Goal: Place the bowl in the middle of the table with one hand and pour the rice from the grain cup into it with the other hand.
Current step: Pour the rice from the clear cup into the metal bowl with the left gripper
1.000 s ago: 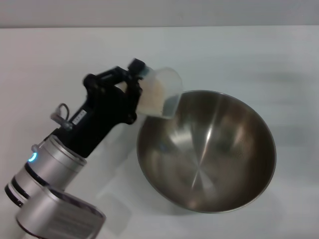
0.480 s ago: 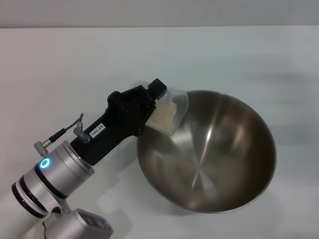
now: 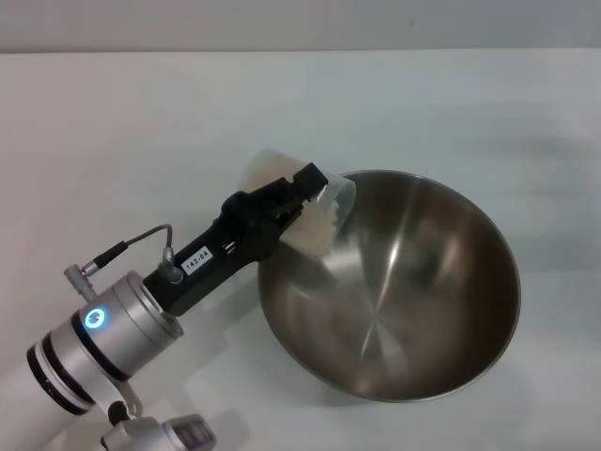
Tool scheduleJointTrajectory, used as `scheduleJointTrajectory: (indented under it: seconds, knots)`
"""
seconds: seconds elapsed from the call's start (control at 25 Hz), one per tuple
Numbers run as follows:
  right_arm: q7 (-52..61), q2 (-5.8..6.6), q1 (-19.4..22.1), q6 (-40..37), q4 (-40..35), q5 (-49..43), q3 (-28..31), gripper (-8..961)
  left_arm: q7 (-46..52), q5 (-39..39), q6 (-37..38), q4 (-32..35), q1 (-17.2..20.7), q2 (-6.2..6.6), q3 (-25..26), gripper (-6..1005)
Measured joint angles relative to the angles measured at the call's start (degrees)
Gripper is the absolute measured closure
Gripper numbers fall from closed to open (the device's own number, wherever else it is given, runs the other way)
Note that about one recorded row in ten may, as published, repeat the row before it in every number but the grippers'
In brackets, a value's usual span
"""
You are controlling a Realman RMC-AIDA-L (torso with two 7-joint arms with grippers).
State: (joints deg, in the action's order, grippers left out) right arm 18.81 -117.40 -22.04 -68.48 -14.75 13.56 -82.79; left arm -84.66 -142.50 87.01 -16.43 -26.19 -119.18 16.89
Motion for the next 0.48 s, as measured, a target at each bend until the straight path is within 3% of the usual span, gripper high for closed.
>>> scheduleJointTrajectory:
  seconds: [0.48]
  knots:
    - [-2.00, 0.07, -0.03, 0.75, -0.10, 0.05, 0.03, 457, -14.82, -1.74, -0.02, -0.53, -0.22, 0.06, 0.01, 969]
